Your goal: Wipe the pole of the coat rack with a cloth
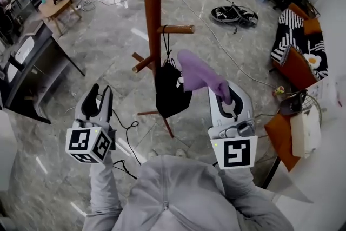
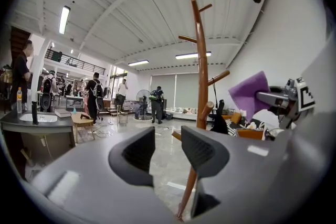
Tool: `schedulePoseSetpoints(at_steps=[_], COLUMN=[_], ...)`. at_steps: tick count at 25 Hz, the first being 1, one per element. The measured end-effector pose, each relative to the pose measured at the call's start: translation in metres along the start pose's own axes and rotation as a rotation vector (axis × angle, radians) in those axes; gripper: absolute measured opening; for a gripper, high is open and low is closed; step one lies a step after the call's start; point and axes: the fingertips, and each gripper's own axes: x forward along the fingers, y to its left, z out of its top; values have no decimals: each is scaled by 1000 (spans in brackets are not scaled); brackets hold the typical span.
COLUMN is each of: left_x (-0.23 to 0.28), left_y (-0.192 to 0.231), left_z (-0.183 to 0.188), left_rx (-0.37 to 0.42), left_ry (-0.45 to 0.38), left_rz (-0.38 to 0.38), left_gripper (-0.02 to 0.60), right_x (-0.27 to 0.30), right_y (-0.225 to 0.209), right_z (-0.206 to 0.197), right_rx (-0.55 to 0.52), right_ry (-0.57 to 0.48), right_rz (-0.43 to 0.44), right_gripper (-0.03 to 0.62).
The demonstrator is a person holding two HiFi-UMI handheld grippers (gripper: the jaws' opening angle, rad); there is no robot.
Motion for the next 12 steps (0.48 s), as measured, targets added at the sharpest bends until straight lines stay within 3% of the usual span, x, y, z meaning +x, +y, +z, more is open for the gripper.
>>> schedulePoseSetpoints(at_steps=[4,12], left_x=[7,19], left_y=[-5,-8], left_z=[4,7], left_rx=[3,5], left_ry=[-4,-10], left_rz=[-16,-32], left_gripper=[163,163], right_x=[-7,-8], right_y=[-32,-68], right_z=[-20,-47], right_rx=[32,146], right_ry=[56,39], right_rz=[-97,-243], right_gripper=[58,58])
